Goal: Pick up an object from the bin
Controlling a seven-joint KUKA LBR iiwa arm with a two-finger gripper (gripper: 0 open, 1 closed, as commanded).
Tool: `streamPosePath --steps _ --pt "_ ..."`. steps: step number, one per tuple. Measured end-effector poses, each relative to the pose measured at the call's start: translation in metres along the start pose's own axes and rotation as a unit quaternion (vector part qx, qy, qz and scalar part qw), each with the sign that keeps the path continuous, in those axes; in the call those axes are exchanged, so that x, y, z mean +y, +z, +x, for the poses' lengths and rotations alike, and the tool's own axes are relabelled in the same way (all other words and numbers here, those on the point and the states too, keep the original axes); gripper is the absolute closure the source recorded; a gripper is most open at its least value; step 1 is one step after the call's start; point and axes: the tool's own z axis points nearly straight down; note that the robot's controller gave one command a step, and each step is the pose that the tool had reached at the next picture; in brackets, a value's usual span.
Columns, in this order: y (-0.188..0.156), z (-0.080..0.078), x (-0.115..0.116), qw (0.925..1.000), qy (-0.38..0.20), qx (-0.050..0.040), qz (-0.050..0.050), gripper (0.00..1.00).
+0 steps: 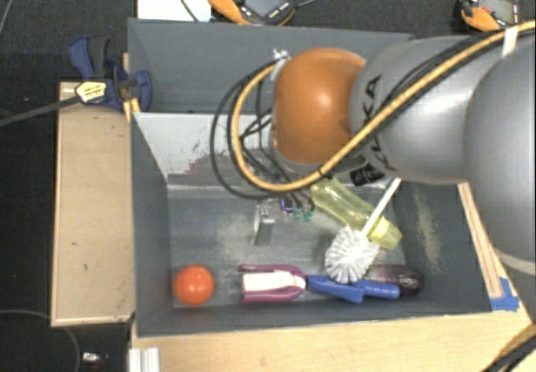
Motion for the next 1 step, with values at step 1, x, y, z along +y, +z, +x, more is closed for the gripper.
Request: streamPosePath --steps 1 --pt "0.0000 0.0000 0.0000 1.0000 0.000 0.0000 0.000 0.00"
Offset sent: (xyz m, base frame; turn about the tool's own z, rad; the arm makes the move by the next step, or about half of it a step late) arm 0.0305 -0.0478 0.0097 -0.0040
